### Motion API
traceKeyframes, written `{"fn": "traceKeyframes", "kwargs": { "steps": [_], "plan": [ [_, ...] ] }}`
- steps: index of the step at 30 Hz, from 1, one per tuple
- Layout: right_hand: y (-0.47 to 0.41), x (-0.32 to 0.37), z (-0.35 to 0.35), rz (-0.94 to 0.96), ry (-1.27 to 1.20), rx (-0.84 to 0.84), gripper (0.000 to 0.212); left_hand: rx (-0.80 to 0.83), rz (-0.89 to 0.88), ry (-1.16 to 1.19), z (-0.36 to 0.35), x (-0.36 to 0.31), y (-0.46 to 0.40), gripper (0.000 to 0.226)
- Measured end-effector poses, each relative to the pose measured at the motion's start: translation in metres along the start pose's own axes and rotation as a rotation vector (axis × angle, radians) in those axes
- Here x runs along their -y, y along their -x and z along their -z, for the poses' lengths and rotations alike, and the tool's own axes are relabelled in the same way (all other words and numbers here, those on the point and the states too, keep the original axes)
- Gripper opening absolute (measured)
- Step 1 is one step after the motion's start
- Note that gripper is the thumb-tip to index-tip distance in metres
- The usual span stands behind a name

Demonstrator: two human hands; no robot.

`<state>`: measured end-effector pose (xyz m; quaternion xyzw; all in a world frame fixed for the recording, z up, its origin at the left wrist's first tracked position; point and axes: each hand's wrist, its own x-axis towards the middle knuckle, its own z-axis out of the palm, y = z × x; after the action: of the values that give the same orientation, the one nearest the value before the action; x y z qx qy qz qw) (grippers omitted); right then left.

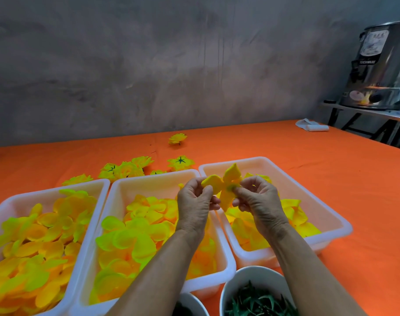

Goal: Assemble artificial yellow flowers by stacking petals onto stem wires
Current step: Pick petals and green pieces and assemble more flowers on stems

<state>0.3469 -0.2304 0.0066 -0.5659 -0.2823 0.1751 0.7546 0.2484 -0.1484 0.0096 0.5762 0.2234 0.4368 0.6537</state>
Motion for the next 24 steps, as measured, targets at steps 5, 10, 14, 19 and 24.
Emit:
{"fn": "traceKeyframes", "kwargs": {
  "steps": [5, 10, 14, 19, 24],
  "plan": [
    [-0.002, -0.001, -0.001, 0.015, 0.041, 0.011, 0.021, -0.083, 0.022, 0.005, 0.002, 0.001, -0.004, 0.011],
    [0.0, -0.004, -0.002, 0.128, 0.114, -0.053, 0.023, -0.079, 0.019, 0.026, 0.003, 0.002, -0.003, 0.014],
    [-0.009, -0.007, 0.003, 0.1, 0.133, -0.288, 0.029, -0.107, 0.01, 0.072, 0.003, 0.001, -0.005, 0.005],
    [-0.012, -0.01, 0.013, 0.138, 0.211, -0.569, 0.024, -0.021, -0.01, 0.087, 0.0, 0.001, -0.003, 0.018],
    [-0.011, -0.008, 0.011, 0.137, 0.262, -0.651, 0.022, -0.016, -0.07, -0.08, -0.002, 0.005, -0.005, 0.021]
  ]
}}
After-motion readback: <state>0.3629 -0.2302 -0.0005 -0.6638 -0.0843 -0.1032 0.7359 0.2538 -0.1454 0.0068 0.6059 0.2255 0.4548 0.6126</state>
